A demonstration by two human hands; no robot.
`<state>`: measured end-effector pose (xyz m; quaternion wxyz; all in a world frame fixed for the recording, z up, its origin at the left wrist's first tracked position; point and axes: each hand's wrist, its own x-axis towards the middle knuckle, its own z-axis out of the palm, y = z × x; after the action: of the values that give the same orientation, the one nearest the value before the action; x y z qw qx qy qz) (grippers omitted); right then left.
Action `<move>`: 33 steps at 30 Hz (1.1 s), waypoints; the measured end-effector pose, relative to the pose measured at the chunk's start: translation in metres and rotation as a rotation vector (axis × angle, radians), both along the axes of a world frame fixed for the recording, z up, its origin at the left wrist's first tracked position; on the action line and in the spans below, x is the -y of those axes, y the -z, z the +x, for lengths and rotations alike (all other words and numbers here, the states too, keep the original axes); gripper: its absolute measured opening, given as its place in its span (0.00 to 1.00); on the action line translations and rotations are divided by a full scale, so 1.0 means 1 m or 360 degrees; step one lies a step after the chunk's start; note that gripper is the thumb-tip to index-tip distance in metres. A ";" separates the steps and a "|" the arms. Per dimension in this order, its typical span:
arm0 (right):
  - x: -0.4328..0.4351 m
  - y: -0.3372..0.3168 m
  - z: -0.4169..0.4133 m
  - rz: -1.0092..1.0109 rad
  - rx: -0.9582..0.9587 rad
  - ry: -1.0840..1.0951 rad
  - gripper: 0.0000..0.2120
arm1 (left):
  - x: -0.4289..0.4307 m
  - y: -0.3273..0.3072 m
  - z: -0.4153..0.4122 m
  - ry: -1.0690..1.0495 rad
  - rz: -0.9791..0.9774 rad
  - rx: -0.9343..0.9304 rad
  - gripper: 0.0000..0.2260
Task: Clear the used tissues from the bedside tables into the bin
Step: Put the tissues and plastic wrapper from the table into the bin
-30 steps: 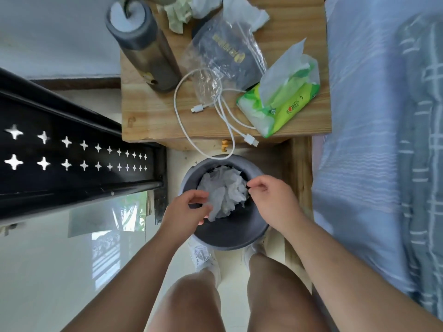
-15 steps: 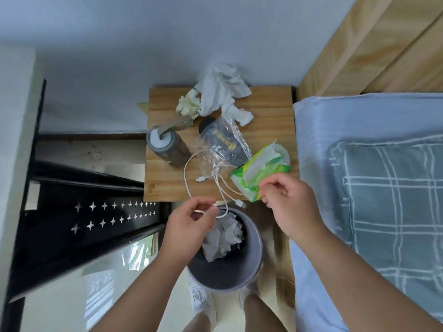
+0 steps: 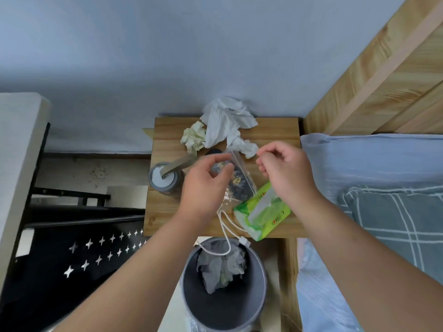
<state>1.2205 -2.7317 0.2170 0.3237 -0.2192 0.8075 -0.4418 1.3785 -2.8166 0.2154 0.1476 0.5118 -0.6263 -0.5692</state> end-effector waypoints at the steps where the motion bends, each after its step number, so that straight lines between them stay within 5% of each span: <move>1: 0.006 0.007 -0.005 0.0020 -0.0012 -0.0025 0.07 | 0.005 0.004 -0.008 -0.0027 -0.0022 -0.0008 0.10; 8: 0.036 0.048 -0.032 0.0091 -0.0231 -0.0153 0.07 | 0.035 0.034 -0.052 -0.0138 -0.0052 0.0058 0.17; 15: 0.055 0.078 -0.042 0.0243 -0.0310 -0.0409 0.22 | 0.056 0.053 -0.068 -0.0234 -0.0040 0.0128 0.21; 24: 0.057 0.080 -0.046 0.0442 -0.0413 -0.0480 0.10 | 0.050 0.047 -0.066 -0.0373 -0.0116 -0.0005 0.18; 33: 0.029 0.029 -0.047 0.0247 -0.0401 -0.0241 0.01 | 0.032 0.009 -0.066 -0.0332 -0.0137 -0.0126 0.19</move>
<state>1.1734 -2.7603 0.1880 0.2681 -0.3074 0.8546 -0.3214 1.3124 -2.8487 0.2068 0.2523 0.5446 -0.5872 -0.5430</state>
